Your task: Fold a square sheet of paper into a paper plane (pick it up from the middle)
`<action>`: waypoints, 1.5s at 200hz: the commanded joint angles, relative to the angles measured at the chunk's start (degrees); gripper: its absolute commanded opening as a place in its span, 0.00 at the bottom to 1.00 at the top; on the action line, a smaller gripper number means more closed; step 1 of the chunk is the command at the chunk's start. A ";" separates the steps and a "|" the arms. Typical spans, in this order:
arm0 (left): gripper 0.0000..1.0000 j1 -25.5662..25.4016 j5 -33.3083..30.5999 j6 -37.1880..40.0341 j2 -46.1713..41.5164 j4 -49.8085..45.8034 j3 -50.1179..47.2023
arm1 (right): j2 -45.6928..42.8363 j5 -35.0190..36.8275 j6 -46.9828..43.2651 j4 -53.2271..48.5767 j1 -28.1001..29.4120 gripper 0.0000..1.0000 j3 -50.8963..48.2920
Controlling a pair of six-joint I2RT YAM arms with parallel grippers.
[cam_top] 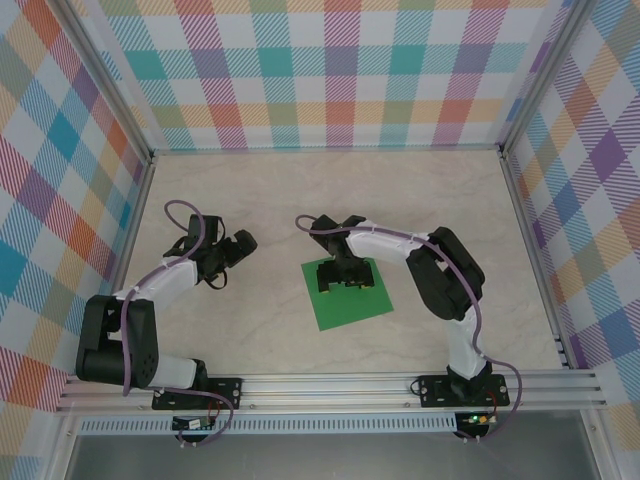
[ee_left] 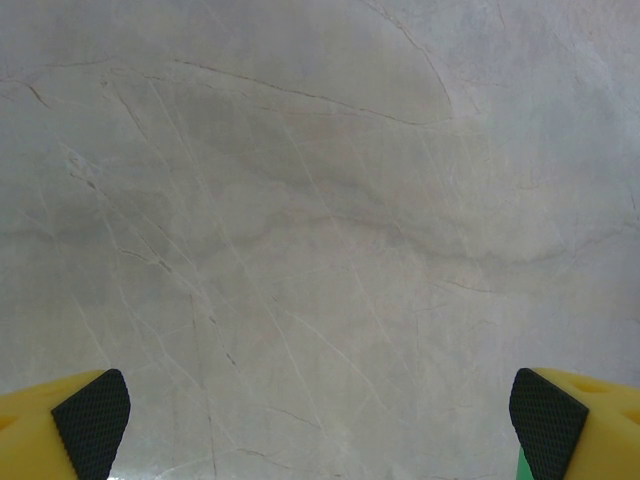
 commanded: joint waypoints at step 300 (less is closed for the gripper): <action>1.00 -3.18 1.20 -1.45 -2.90 0.00 -2.32 | -1.19 -0.63 -11.87 1.64 -0.16 0.95 -8.52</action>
